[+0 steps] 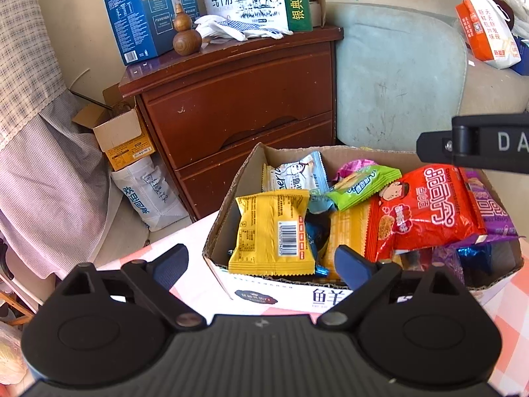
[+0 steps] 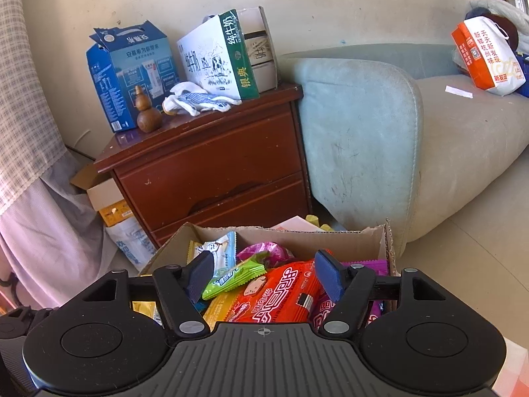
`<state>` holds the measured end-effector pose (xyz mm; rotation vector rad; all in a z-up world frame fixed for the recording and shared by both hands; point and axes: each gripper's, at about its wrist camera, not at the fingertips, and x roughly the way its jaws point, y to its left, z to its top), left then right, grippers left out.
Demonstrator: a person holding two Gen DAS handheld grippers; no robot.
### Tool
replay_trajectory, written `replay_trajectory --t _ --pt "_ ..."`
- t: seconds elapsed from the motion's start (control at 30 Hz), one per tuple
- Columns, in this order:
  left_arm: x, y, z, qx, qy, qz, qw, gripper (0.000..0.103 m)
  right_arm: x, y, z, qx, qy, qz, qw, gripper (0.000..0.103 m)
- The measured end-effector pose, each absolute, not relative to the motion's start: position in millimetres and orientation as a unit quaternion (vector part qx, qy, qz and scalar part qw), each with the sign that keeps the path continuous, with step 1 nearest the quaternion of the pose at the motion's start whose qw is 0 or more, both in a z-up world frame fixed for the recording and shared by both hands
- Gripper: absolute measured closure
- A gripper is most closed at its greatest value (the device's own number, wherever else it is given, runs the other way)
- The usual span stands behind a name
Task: Organize snacks
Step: 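Withdraw both open grippers up and away from the box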
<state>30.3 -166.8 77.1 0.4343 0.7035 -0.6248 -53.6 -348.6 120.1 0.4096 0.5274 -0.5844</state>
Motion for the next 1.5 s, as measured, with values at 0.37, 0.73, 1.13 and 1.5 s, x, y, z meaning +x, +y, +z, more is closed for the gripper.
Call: replay_trajectory --t 0.37,0.73,1.13,1.5 --pt "4.3 -138.7 82.3 0.219 0.358 -0.291 0.86 0.006 -83.5 -324.4 113.7 0.173 0.299 -0.314 0.884 0.026" --pt "-11.4 -127.1 88.4 0.215 0.365 -0.279 0.862 0.003 -106.1 -309.7 107.0 0.163 0.347 -0.345 0.857 0.014" --pt "6.6 -142.1 79.1 0.21 0.4 -0.254 0.855 0.003 -94.0 -315.7 97.9 0.145 0.404 -0.356 0.83 0.007" --pt "18.0 -159.1 79.3 0.256 0.382 -0.25 0.852 0.003 -73.7 -321.8 99.6 0.148 0.407 -0.351 0.83 0.005"
